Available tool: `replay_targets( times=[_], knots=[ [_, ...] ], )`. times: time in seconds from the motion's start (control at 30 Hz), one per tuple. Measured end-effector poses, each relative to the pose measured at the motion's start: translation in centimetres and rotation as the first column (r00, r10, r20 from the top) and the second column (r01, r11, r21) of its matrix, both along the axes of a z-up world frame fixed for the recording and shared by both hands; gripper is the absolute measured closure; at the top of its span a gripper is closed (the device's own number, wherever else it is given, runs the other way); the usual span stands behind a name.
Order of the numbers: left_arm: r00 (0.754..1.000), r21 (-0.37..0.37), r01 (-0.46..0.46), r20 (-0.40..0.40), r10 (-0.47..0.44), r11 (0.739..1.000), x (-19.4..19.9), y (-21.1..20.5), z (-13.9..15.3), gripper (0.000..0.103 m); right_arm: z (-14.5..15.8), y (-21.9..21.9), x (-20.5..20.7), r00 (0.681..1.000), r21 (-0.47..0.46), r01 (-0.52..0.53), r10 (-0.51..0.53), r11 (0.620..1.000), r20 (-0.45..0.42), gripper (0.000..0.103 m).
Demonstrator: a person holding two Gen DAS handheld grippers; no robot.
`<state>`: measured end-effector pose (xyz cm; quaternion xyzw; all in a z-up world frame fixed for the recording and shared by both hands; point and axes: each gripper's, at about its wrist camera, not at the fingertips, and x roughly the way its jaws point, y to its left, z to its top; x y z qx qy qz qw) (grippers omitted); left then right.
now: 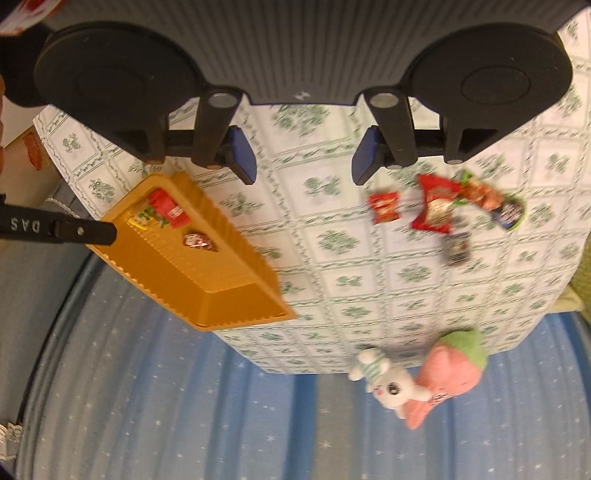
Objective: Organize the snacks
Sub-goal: 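Move both tools back over the remaining snacks on the table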
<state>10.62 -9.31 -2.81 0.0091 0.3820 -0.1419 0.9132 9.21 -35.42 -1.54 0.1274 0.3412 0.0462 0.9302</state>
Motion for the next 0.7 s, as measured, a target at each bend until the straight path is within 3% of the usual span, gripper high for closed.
replay_targets(
  times=[0.7],
  knots=[
    [0.991, 0.037, -0.131, 0.019, 0.13, 0.991, -4.1, 8.6, 1.3, 0.046, 1.0, 9.2, -2.7, 0.985, -0.023, -0.175, 0.175, 0.984, -0.015, 0.061]
  ],
)
